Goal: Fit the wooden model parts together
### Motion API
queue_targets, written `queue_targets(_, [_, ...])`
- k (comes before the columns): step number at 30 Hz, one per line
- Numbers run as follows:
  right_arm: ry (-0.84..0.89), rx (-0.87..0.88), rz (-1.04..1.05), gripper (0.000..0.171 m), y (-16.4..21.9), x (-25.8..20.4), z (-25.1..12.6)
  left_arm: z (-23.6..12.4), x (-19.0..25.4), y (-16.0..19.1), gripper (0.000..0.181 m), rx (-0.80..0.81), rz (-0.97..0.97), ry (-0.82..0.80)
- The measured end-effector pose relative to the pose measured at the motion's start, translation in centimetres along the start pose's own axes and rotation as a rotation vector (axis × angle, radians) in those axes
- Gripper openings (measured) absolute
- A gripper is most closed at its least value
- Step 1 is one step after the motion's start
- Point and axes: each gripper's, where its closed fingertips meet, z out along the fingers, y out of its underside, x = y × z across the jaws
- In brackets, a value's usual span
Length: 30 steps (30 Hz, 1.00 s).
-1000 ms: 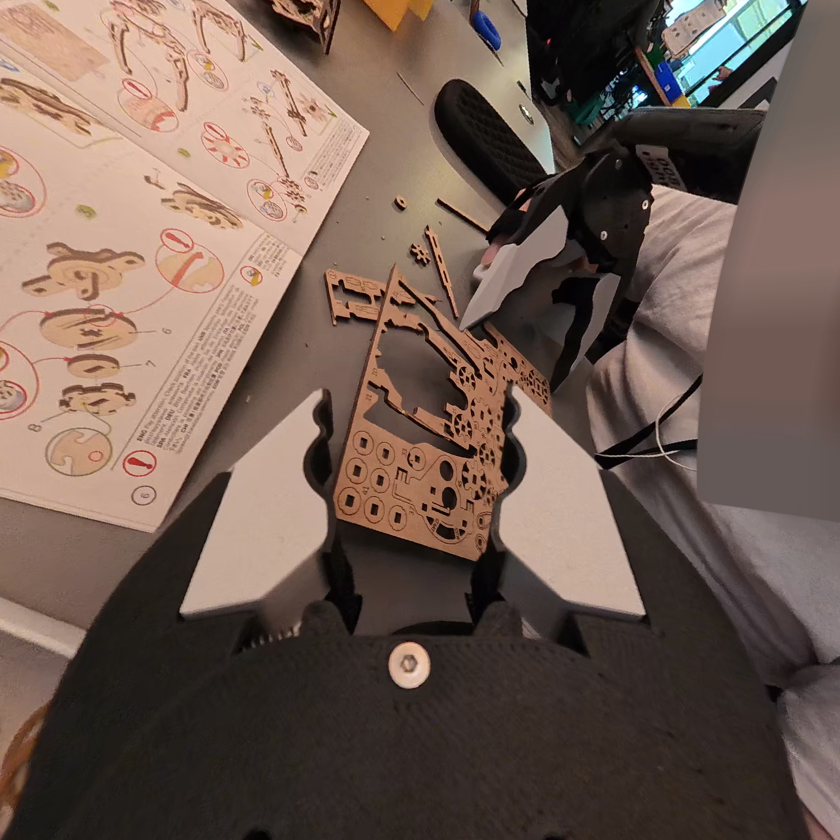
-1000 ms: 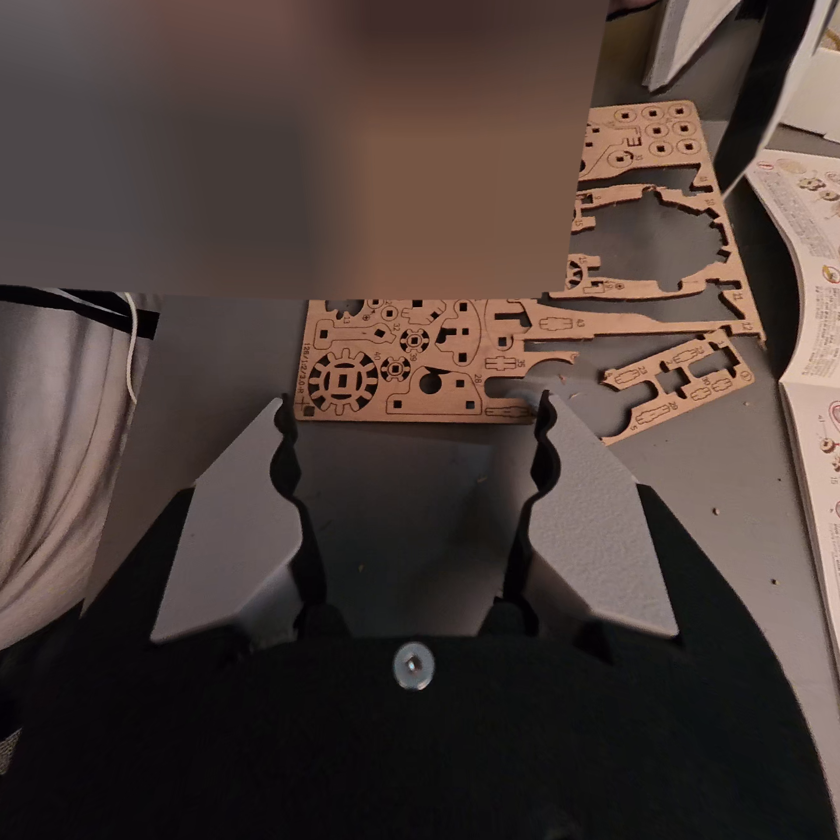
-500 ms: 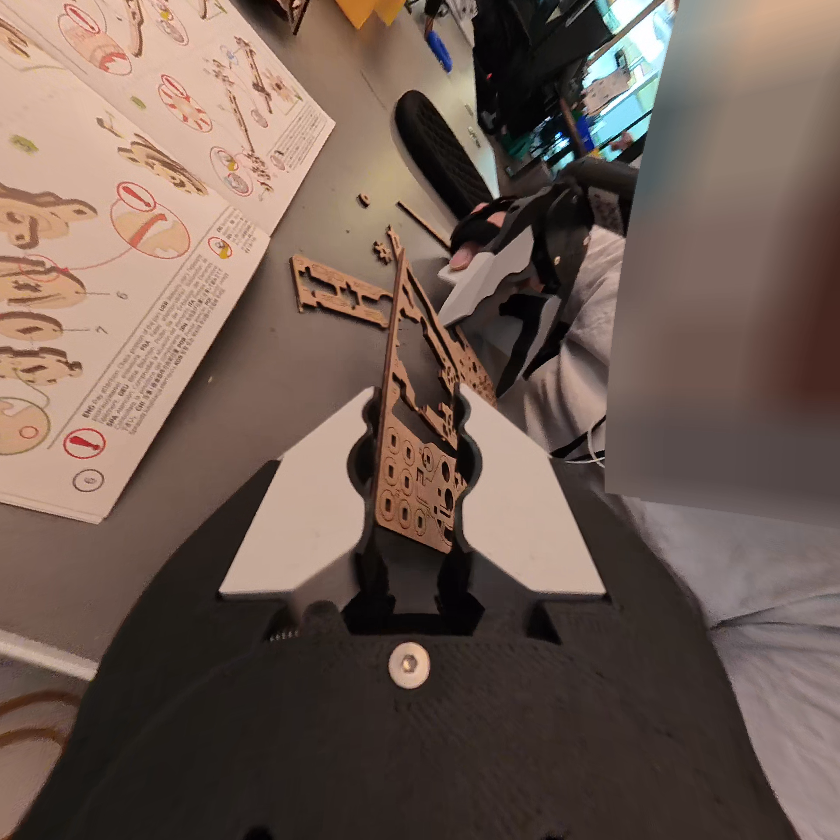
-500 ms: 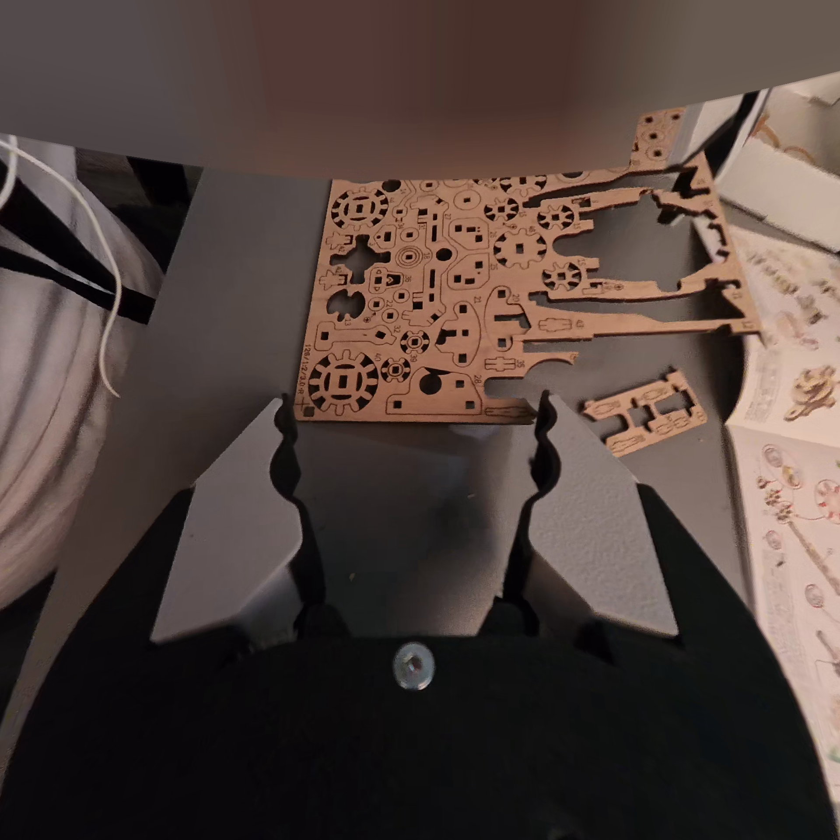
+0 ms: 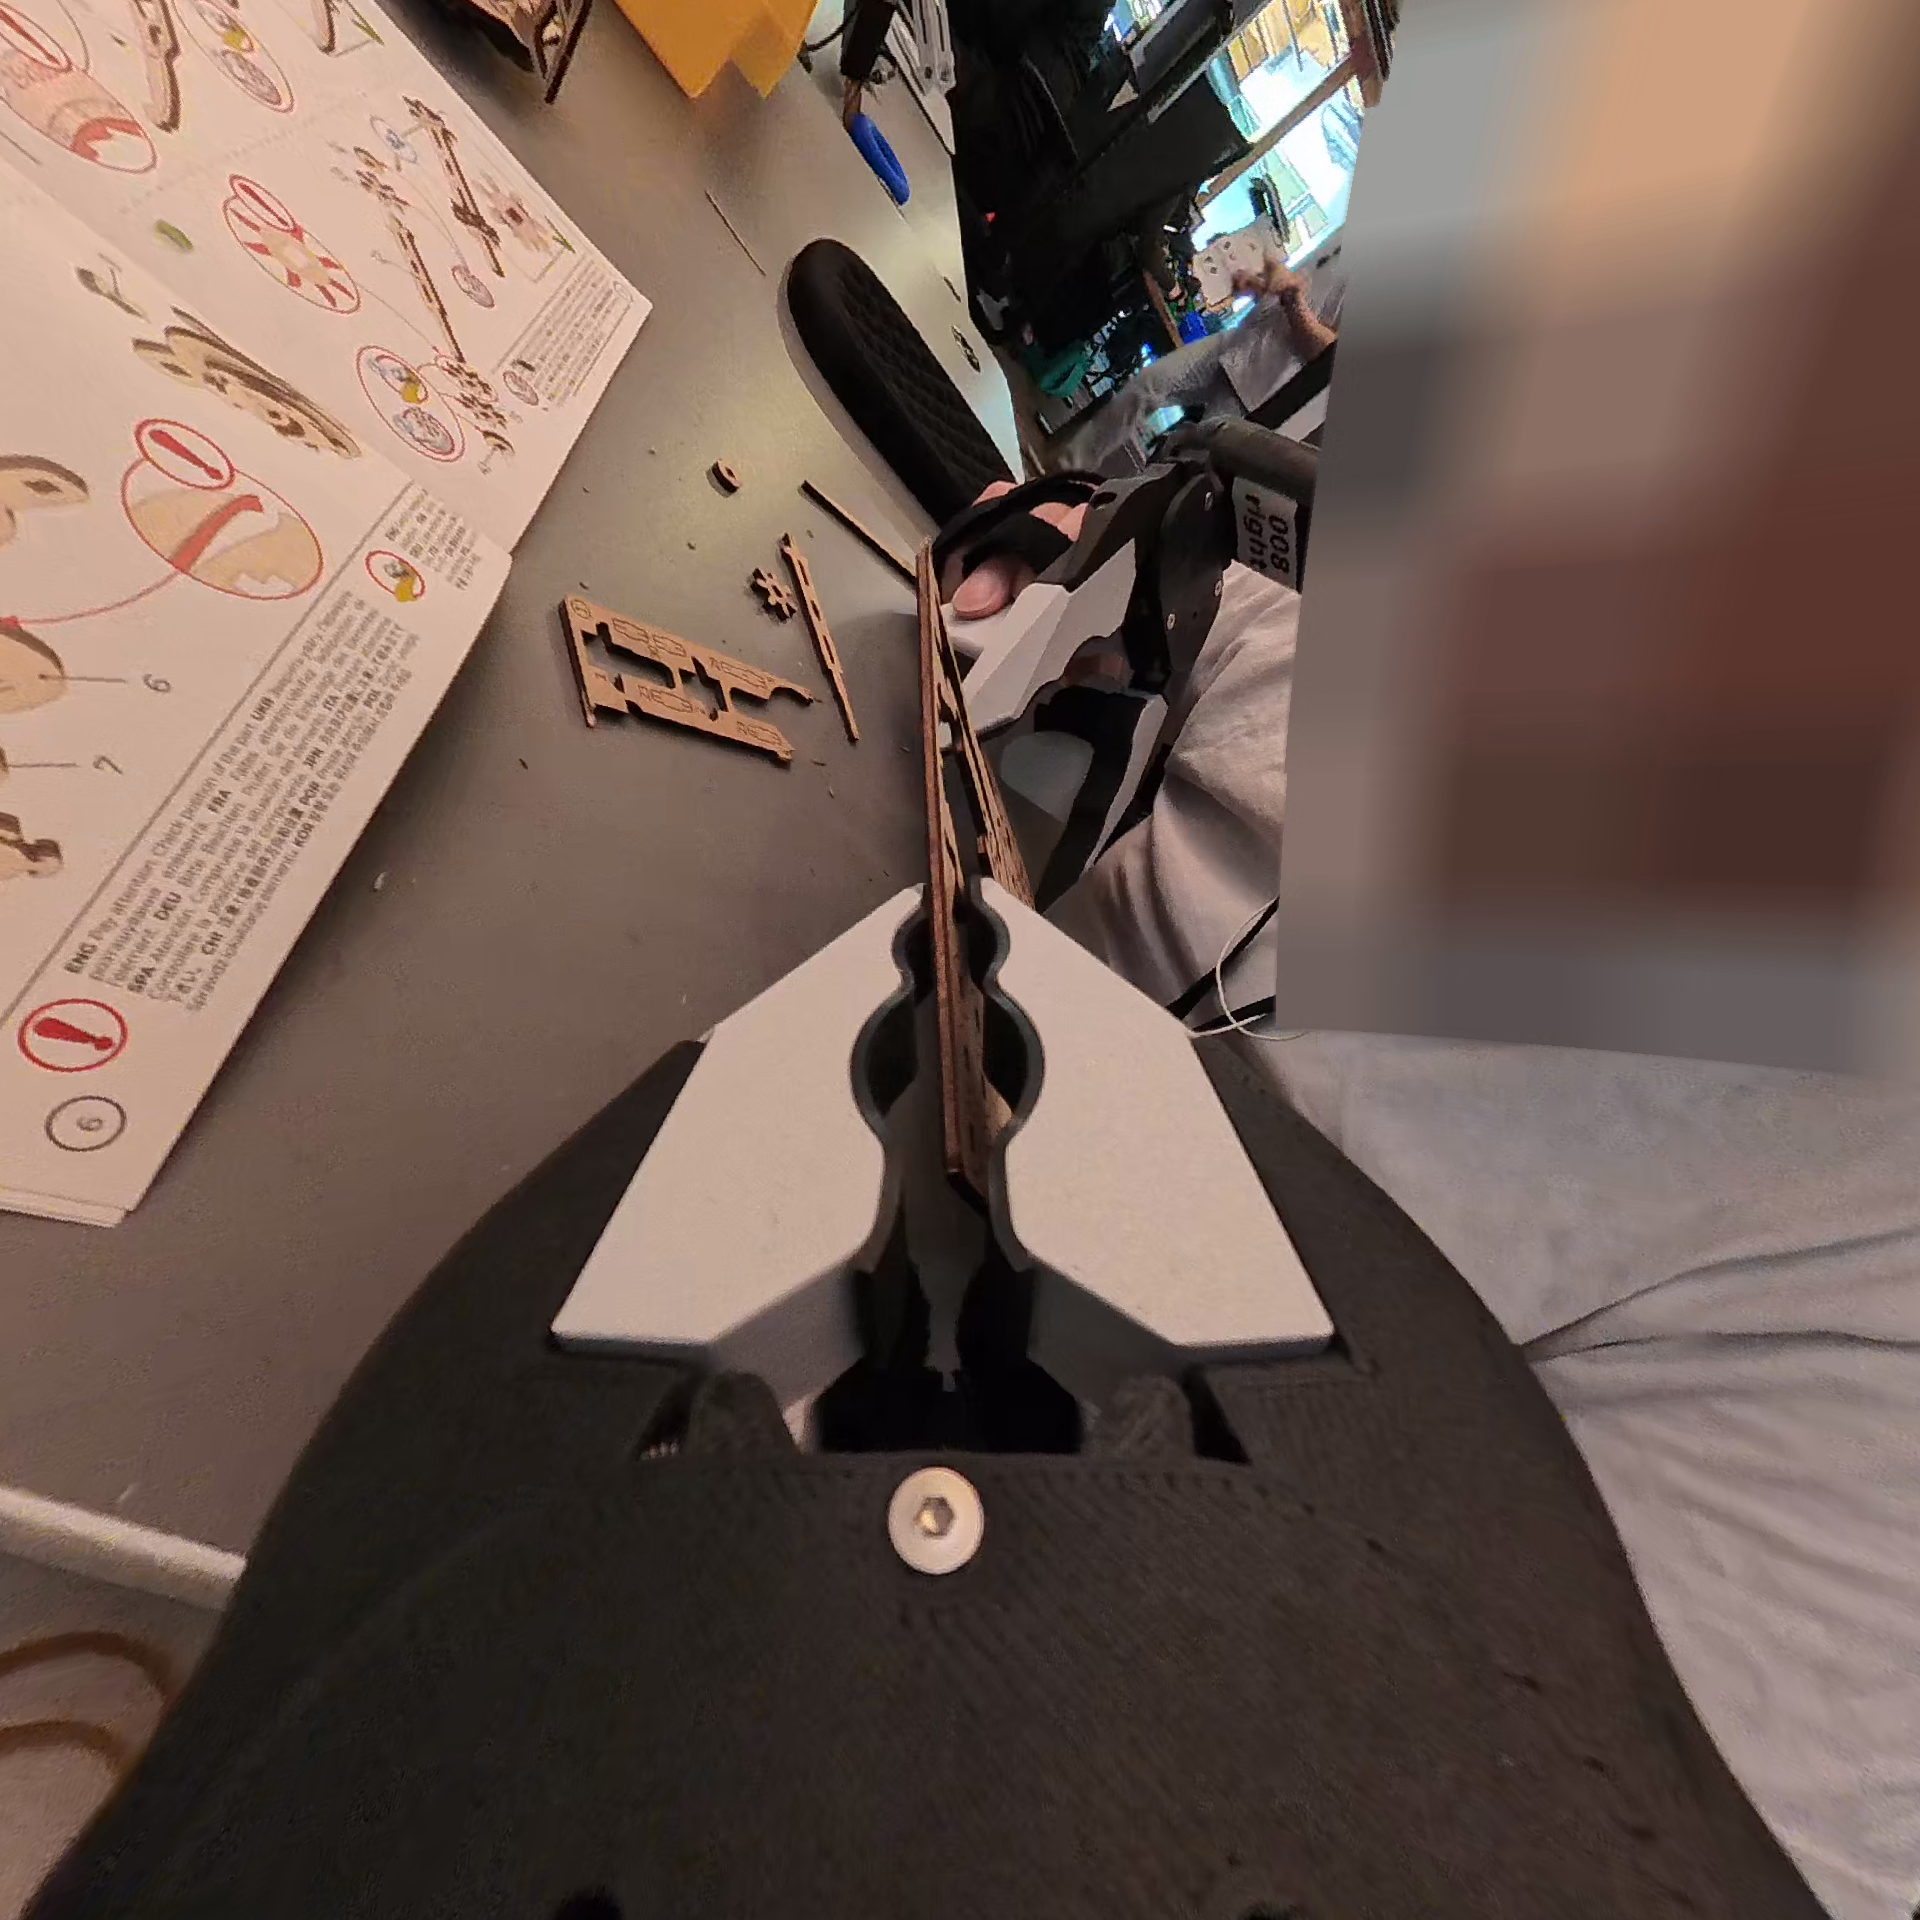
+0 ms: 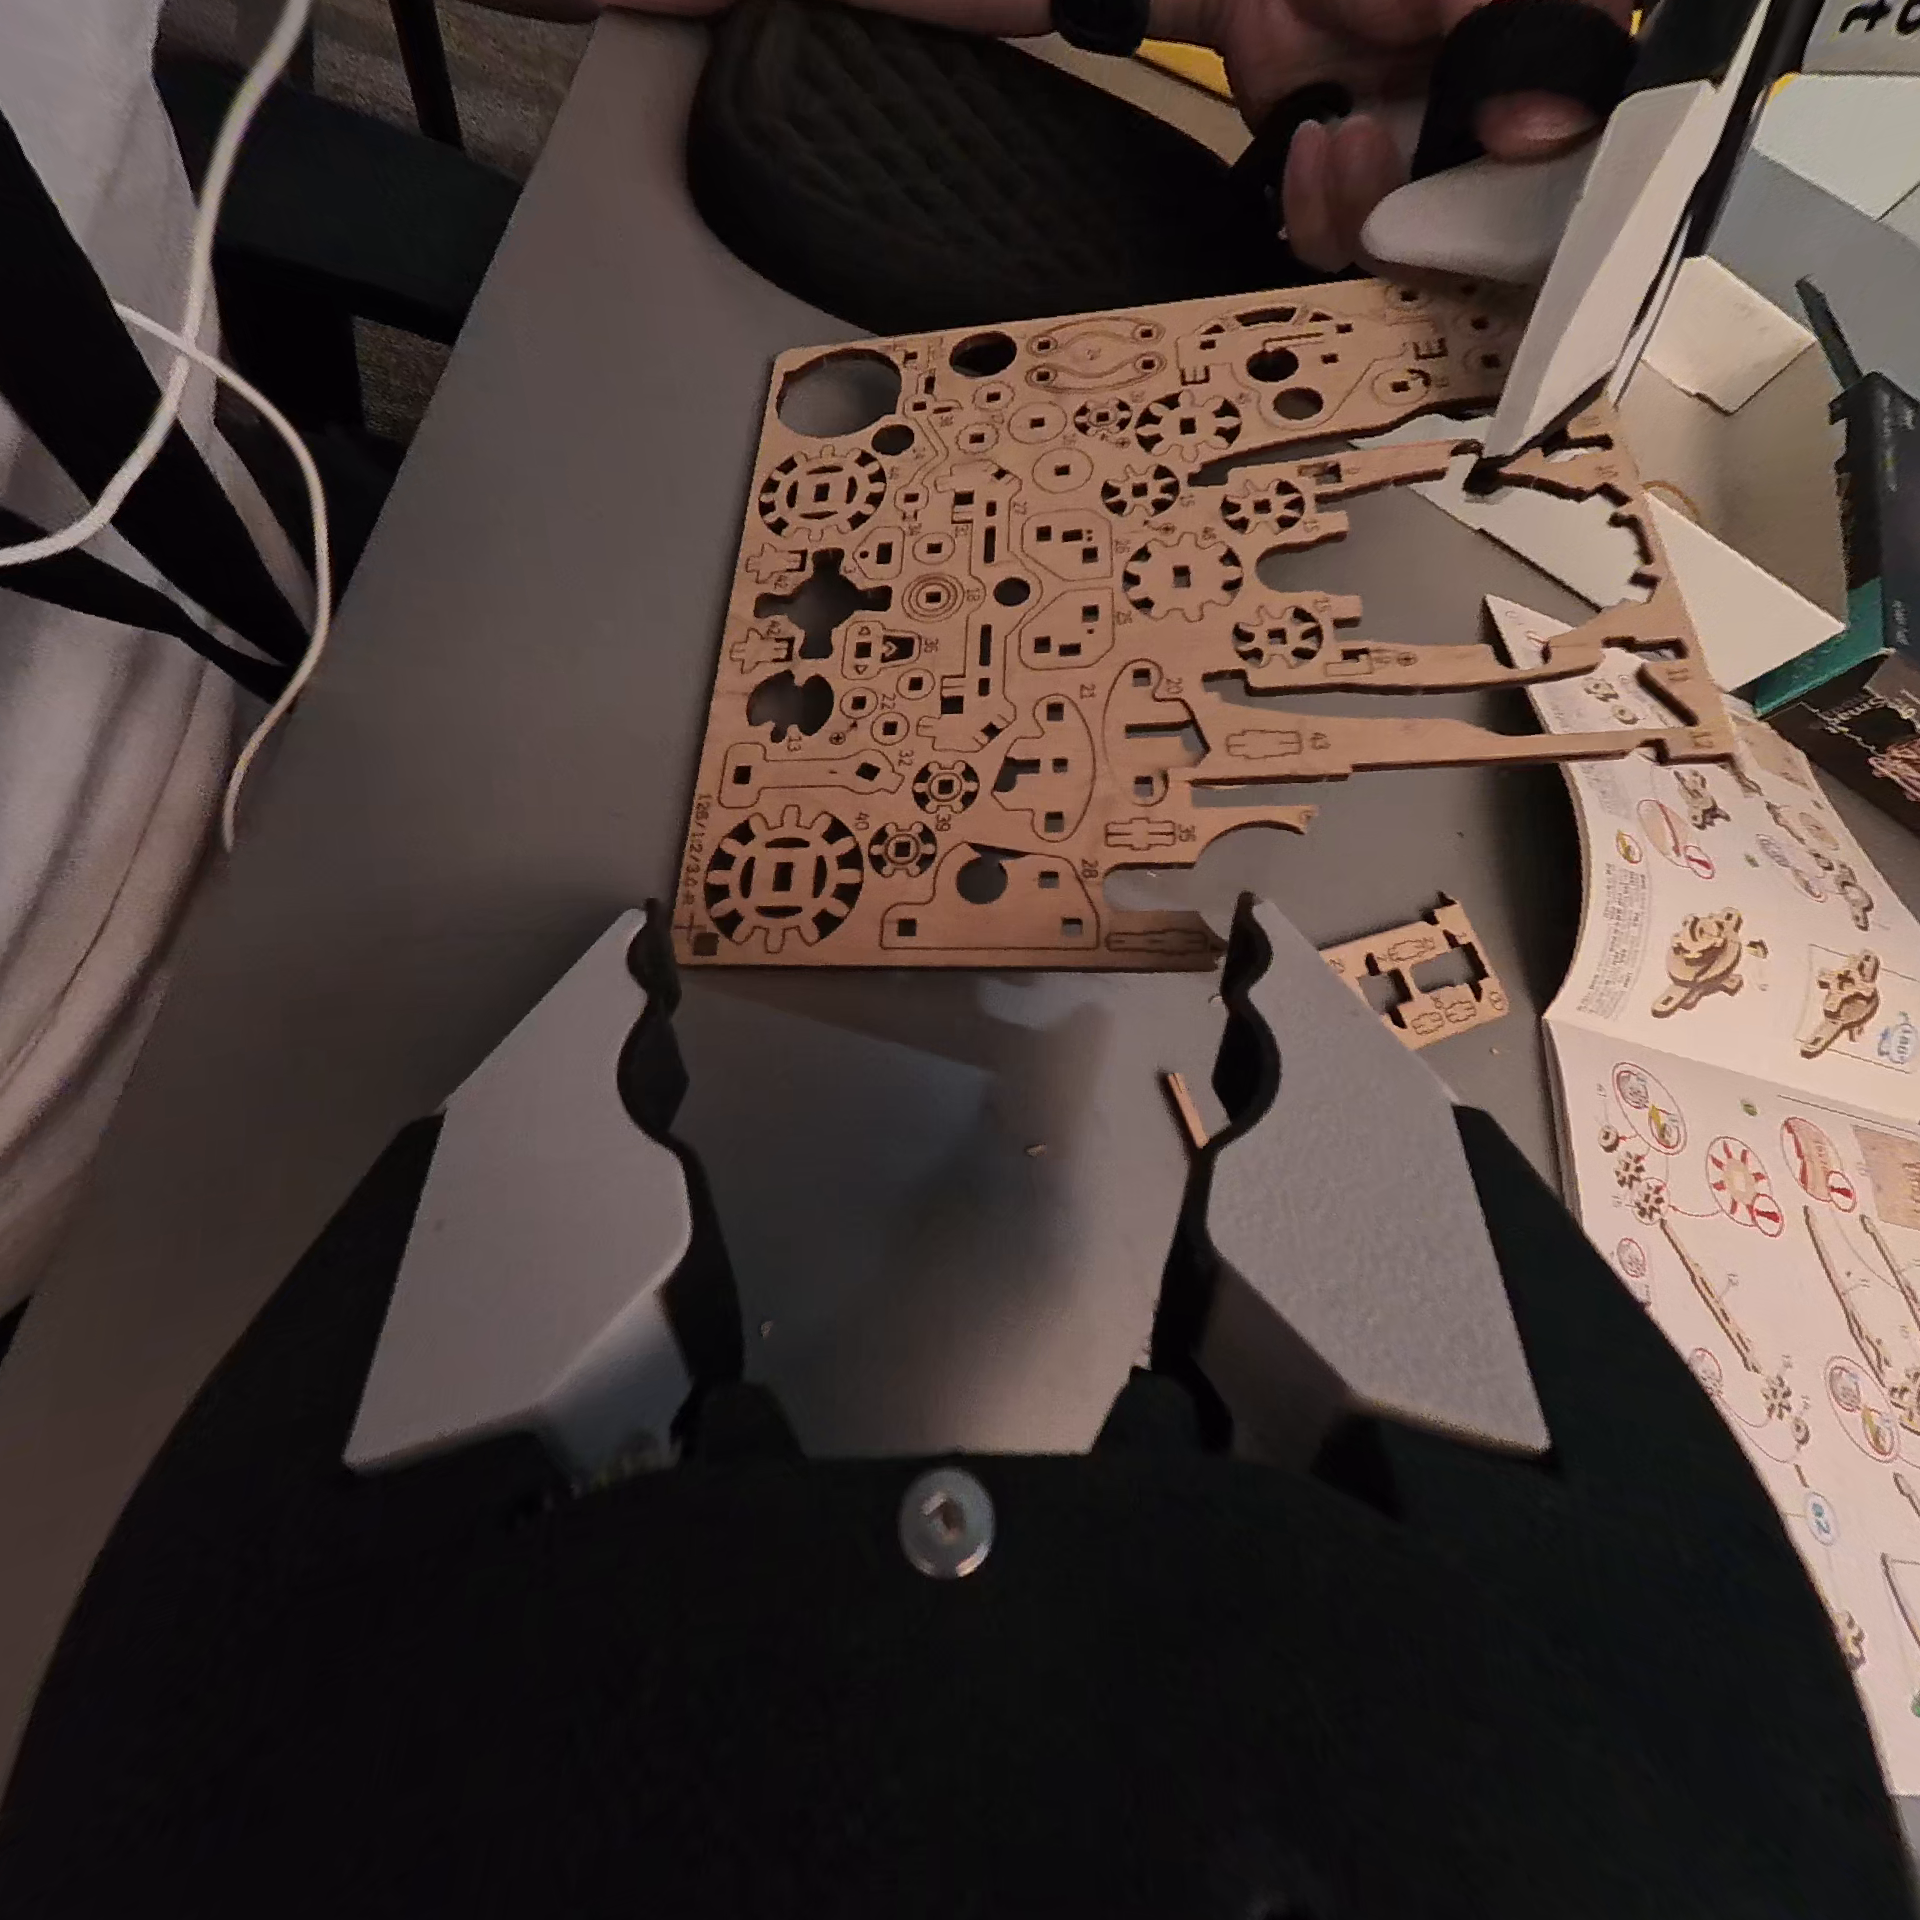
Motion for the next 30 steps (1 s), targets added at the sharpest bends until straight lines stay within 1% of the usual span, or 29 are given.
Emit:
queue_targets(25, [-0.018,0.008,0.035,0.105,0.21,0.04,0.08,0.14,-0.16,-0.23,0.003,0.003,0.039,-0.049])
queue_targets(30, [-0.037,0.003,0.069,0.105,0.46,0.19,0.07,0.10,-0.91,-0.07,0.004,-0.005,0.023,-0.077])
